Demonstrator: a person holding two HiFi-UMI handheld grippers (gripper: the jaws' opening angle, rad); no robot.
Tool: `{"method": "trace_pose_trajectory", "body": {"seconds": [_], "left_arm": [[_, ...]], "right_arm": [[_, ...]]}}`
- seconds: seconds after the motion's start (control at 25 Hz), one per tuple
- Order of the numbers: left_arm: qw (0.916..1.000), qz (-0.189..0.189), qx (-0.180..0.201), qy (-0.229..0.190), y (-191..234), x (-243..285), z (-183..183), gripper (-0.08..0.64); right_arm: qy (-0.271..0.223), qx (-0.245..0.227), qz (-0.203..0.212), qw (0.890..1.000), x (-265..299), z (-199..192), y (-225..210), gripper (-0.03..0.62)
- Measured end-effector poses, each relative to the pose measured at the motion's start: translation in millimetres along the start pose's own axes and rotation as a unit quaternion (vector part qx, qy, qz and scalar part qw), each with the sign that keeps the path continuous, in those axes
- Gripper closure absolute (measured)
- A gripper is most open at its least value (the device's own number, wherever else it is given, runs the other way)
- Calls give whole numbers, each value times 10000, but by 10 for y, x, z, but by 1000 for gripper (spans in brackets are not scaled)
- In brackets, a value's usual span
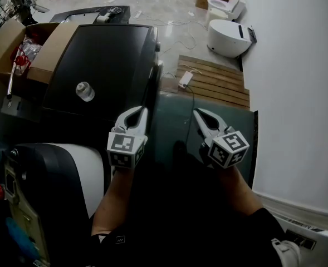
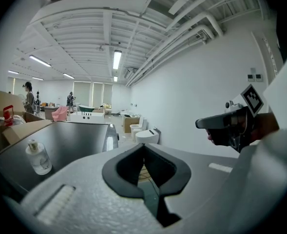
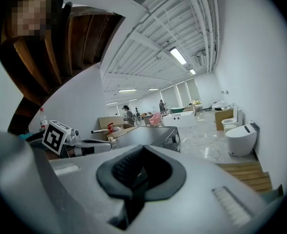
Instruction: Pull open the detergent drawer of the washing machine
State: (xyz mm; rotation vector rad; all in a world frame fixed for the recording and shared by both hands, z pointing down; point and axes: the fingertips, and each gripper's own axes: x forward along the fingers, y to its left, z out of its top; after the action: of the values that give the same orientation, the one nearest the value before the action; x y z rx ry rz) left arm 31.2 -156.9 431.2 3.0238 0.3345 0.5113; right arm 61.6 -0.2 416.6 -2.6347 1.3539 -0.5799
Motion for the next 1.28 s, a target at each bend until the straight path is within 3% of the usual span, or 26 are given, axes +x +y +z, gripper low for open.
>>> {"method": "trace_pose_trajectory", "body": {"seconds": [0.28, 0.72, 1.04, 1.28], "left_arm": [[9995, 305, -36, -41, 162, 96, 7, 549], [9913, 1203, -435, 322, 308, 778, 62, 549], [9735, 2067, -838, 494, 278, 1266, 121, 549], [9575, 2619, -1140, 390, 262, 1293, 167, 549]], "right_arm": [[126, -58, 392, 9991, 309, 57, -60, 591], [483, 166, 1396, 9889, 972, 334, -711, 591], [803, -134, 2306, 9696, 1303, 475, -1350, 591], [1086, -357, 2808, 9529, 1397, 462, -1501, 591]]}}
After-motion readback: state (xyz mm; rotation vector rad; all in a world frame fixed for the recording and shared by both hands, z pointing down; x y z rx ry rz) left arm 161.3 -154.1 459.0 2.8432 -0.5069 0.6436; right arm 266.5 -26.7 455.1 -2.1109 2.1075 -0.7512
